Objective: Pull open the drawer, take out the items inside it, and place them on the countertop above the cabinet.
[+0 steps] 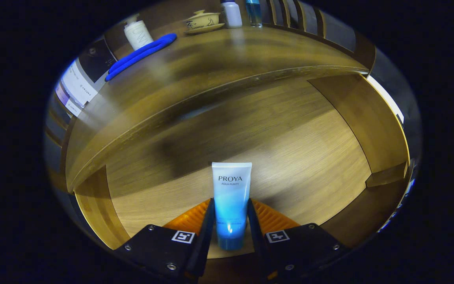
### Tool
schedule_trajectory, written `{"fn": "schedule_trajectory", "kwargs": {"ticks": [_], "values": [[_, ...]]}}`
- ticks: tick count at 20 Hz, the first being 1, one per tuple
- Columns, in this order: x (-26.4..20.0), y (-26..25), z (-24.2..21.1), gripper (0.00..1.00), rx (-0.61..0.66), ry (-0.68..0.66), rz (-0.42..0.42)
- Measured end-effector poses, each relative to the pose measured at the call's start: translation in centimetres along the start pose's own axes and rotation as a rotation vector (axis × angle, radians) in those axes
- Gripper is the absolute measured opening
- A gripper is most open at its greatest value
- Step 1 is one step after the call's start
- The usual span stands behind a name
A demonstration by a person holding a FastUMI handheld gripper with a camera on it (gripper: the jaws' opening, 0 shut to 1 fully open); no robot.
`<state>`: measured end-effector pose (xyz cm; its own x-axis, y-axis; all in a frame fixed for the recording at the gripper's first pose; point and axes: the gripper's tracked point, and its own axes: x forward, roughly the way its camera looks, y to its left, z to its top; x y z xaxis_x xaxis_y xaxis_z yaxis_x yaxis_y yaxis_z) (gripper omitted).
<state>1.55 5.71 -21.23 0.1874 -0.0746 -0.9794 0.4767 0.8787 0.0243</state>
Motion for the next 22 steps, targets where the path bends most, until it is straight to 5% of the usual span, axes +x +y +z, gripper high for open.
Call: {"fn": "schedule_trajectory", "kwargs": {"ticks": [6, 22], "values": [[-1.2, 0.1, 0.1, 0.44, 0.013, -0.054, 0.016], [-11.7, 1.0, 3.9, 0.44, 0.010, -0.227, 0.018]]}}
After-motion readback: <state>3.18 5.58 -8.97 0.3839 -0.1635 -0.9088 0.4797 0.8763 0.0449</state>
